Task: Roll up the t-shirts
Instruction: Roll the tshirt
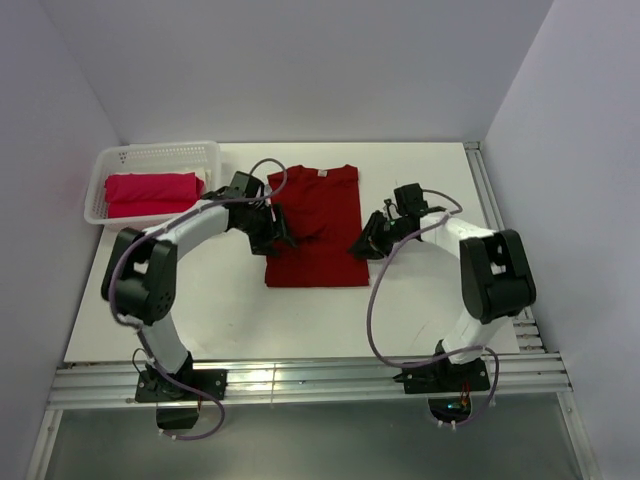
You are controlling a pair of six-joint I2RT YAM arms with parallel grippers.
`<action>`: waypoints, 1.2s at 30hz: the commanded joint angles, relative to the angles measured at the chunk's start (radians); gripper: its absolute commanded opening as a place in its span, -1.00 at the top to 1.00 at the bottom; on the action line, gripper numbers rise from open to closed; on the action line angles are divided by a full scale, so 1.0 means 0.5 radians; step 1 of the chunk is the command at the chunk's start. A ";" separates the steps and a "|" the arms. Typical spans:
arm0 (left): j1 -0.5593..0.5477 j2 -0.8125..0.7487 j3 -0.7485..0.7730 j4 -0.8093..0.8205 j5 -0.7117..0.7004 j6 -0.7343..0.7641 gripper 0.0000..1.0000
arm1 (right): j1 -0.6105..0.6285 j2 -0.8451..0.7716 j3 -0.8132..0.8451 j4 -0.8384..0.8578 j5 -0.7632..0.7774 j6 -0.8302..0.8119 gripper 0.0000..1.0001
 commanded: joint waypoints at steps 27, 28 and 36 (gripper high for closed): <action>-0.060 -0.990 -1.213 0.625 -0.361 -0.143 -0.63 | -0.076 -0.306 -0.505 0.187 0.356 -0.391 -0.11; -0.060 -0.984 -1.216 0.671 -0.364 -0.137 -0.62 | -0.067 -0.281 -0.498 0.190 0.356 -0.397 -0.11; -0.060 -0.773 -1.213 0.818 -0.404 -0.094 -0.46 | 0.019 -0.128 -0.428 0.196 0.359 -0.427 0.04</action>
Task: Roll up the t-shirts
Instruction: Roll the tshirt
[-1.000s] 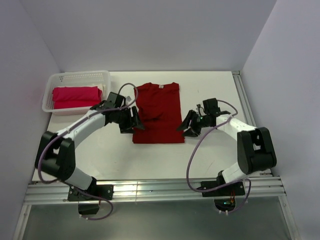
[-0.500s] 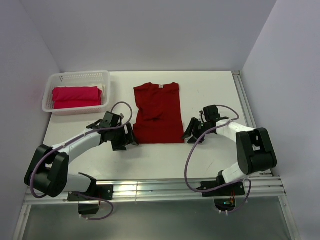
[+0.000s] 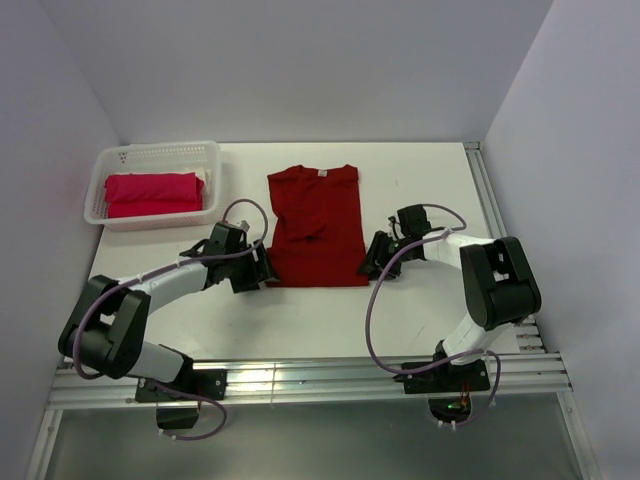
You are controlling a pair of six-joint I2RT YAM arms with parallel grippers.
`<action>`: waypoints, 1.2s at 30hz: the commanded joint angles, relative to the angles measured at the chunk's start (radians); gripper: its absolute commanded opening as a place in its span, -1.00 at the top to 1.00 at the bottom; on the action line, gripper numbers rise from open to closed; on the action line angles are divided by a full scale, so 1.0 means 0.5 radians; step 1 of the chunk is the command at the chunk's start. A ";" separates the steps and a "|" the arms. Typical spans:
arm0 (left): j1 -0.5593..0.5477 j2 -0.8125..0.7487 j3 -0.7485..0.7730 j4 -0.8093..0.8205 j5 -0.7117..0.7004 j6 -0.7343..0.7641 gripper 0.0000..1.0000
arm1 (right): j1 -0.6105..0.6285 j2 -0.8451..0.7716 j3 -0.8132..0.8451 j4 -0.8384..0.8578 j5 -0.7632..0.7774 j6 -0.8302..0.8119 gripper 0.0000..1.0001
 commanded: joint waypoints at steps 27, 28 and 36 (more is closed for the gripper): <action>-0.155 0.117 -0.109 -0.155 -0.004 -0.107 0.99 | 0.052 -0.117 -0.207 -0.244 0.051 0.000 1.00; -0.176 0.059 -0.140 -0.173 -0.004 -0.125 0.99 | 0.052 -0.139 -0.222 -0.281 0.045 -0.003 1.00; -0.213 -0.129 -0.171 -0.421 0.060 -0.276 0.99 | 0.052 -0.326 -0.250 -0.585 -0.007 0.012 1.00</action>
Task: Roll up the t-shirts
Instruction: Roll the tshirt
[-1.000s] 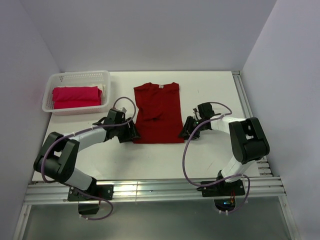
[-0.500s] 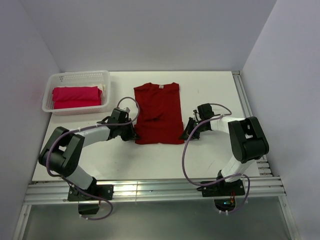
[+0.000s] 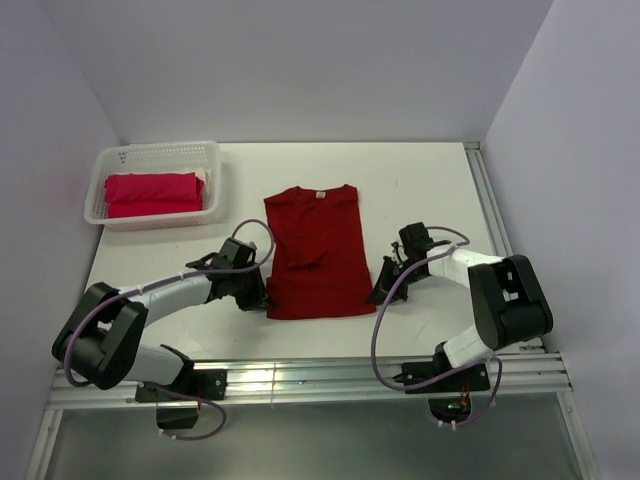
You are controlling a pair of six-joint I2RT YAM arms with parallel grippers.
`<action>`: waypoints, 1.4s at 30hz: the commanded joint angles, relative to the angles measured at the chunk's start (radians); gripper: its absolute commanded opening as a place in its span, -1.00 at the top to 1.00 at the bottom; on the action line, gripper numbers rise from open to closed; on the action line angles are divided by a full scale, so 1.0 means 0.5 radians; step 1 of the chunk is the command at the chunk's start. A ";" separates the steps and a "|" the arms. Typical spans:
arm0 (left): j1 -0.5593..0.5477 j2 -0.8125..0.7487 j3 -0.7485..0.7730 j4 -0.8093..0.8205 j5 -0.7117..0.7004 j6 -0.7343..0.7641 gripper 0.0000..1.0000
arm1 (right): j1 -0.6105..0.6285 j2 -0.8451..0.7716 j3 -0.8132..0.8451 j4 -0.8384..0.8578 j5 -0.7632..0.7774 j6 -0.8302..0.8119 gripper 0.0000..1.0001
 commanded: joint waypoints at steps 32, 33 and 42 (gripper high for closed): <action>0.266 0.058 0.428 -0.799 0.454 -0.249 0.99 | -0.145 0.147 0.515 -0.938 -0.249 0.131 1.00; 0.303 0.076 0.440 -0.795 0.466 -0.249 0.99 | -0.148 0.183 0.524 -0.959 -0.267 0.144 1.00; 0.432 0.278 0.572 -0.765 0.626 -0.258 0.99 | -0.194 0.377 0.690 -0.993 -0.393 0.276 1.00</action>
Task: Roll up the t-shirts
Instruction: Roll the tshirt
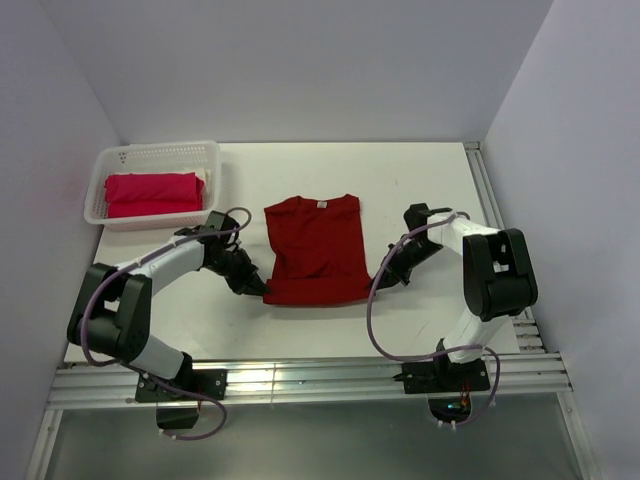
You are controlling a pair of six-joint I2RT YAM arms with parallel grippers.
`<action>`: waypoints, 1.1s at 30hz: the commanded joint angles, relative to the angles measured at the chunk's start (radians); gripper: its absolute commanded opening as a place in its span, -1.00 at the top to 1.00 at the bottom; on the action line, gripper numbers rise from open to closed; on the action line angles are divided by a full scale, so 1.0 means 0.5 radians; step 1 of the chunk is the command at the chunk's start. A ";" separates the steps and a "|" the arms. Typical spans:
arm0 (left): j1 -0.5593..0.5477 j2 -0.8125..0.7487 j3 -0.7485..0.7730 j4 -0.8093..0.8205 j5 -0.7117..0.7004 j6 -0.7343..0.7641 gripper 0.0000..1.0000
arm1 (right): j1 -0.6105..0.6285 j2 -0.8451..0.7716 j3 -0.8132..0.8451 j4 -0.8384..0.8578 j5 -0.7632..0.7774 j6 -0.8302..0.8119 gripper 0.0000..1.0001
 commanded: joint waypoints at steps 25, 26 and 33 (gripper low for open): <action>0.221 0.650 0.537 -0.018 0.192 0.073 0.99 | -0.197 0.439 0.459 0.030 -0.114 0.374 1.00; 0.221 0.662 0.556 -0.015 0.192 0.070 0.95 | -0.197 0.454 0.496 0.039 -0.120 0.364 0.99; 0.221 0.595 0.639 -0.009 0.164 0.060 0.17 | -0.209 0.387 0.610 0.079 -0.087 0.377 0.54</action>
